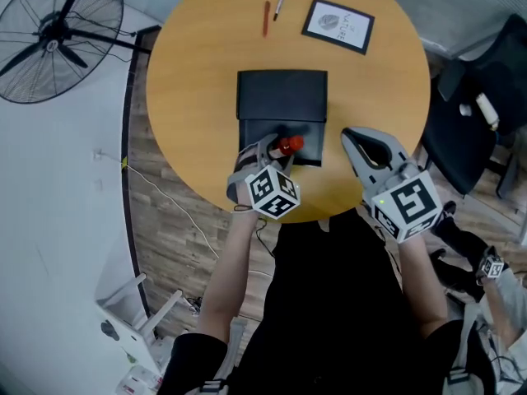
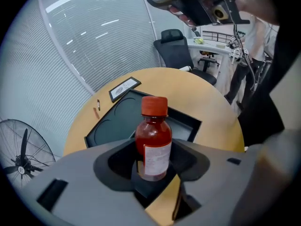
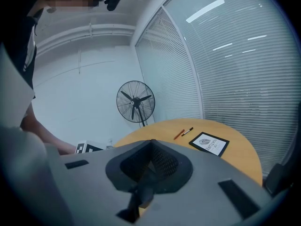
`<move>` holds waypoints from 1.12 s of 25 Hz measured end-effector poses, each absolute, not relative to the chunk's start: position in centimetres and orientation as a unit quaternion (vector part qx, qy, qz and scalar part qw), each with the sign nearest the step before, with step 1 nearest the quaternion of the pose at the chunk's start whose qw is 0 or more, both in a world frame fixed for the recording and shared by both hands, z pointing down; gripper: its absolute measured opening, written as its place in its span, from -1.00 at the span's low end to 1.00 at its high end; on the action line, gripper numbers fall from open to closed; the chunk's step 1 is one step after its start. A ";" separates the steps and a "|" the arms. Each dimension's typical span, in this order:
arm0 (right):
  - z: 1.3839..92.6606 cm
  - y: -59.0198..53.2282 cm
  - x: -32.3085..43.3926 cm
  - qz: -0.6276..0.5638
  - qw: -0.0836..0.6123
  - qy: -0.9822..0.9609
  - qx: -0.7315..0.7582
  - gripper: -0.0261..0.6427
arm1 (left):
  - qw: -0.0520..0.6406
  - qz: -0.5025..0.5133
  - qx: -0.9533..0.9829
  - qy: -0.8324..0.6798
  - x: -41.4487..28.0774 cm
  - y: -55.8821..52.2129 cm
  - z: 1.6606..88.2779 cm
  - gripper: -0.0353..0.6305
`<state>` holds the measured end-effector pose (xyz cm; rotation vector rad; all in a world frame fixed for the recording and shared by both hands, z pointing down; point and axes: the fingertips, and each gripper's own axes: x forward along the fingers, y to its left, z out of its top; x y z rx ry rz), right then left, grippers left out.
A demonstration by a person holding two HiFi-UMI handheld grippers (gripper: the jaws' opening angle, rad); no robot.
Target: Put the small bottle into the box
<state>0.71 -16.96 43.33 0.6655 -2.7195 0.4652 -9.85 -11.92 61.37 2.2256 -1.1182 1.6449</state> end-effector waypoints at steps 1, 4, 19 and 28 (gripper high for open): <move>43.4 -16.9 0.7 0.163 0.152 -0.946 0.234 -0.89 | 0.077 0.552 0.744 -0.368 -9.8 -12.0 61.6 -0.24; 43.6 -16.9 0.7 0.167 0.153 -0.943 0.242 -0.89 | 0.080 0.561 0.746 -0.350 -9.7 -12.0 62.5 -0.24; 45.1 -16.9 1.7 0.184 0.166 -0.928 0.280 -0.89 | 0.056 0.615 0.743 -0.257 -8.2 -12.7 67.5 -0.24; 45.8 -16.7 1.6 0.194 0.171 -0.921 0.293 -0.89 | 0.059 0.636 0.734 -0.229 -8.3 -12.7 69.4 -0.24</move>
